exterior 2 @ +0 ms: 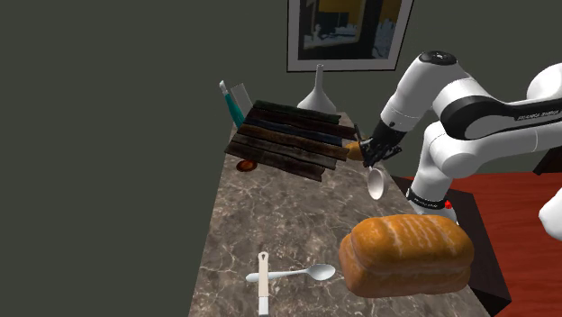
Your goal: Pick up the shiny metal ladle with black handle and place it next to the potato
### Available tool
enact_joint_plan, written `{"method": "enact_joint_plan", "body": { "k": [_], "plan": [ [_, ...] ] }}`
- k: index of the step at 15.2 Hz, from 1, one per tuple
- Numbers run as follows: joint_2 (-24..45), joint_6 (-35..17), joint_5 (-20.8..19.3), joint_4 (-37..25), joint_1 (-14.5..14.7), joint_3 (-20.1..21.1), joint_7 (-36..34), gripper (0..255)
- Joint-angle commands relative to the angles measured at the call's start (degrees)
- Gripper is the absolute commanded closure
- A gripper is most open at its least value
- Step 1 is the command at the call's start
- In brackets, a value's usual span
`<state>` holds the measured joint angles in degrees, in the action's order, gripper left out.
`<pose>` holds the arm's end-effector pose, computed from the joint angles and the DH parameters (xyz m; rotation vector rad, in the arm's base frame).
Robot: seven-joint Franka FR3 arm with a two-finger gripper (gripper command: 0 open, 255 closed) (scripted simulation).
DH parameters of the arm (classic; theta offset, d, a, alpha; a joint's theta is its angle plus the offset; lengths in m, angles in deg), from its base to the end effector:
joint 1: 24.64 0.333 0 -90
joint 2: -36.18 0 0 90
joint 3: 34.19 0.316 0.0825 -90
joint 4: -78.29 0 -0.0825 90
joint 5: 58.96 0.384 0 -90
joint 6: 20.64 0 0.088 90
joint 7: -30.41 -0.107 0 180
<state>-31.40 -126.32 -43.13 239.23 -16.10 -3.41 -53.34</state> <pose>0.1946 0.1778 0.4640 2.6487 -1.6288 0.4312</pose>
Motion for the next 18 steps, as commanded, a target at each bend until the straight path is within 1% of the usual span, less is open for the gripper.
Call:
{"method": "enact_joint_plan", "body": {
  "k": [1, 4, 12, 13, 18],
  "plan": [
    [-0.1, -1.4, 0.8, 1.5, 0.5, 0.8, -0.3, 255],
    [0.2, -4.1, 2.1, 4.2, 1.4, 2.3, -0.9, 255],
    [0.2, -4.1, 2.1, 4.2, 1.5, 2.3, -0.9, 255],
    [0.2, -4.2, 2.1, 4.2, 1.5, 2.3, -1.0, 0],
    [0.2, -4.1, 2.1, 4.2, 1.5, 2.3, -0.9, 0]
  ]
}}
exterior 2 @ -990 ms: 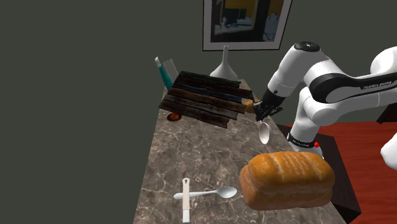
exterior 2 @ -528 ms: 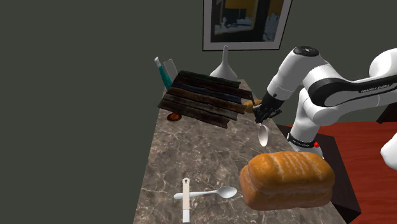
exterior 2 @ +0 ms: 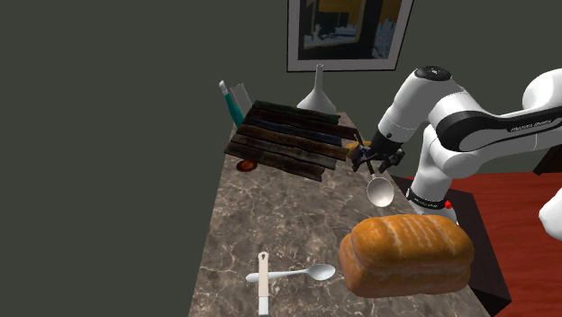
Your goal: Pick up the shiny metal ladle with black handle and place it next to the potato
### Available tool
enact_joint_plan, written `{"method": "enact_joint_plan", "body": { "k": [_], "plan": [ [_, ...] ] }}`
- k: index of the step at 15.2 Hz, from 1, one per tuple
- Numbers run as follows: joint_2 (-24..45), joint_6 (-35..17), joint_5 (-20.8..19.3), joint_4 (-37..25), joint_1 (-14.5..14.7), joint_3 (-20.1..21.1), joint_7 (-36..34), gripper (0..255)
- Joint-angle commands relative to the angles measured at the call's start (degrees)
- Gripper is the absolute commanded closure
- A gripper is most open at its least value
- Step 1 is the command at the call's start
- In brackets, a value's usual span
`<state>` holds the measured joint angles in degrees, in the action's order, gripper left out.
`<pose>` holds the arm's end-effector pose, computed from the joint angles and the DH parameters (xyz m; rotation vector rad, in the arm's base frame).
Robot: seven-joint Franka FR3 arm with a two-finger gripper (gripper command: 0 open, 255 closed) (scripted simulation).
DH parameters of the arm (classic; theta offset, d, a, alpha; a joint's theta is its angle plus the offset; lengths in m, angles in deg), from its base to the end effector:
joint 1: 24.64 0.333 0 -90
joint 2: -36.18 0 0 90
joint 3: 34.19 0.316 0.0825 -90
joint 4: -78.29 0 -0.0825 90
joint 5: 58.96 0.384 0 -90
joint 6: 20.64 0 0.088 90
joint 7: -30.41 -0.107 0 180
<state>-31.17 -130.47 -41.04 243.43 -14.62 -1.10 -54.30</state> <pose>0.1939 0.1782 0.4328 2.6491 -1.6291 0.4319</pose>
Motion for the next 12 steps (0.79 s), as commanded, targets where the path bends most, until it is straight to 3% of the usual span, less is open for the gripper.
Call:
{"method": "enact_joint_plan", "body": {
  "k": [1, 4, 12],
  "plan": [
    [-0.6, 2.2, -0.7, -1.7, -0.2, -0.8, 0.0, 0],
    [-1.4, 7.8, -2.4, -6.6, -0.6, -2.6, -0.2, 0],
    [-1.4, 7.8, -2.4, -6.6, -0.6, -2.6, -0.2, 0]
  ]
}}
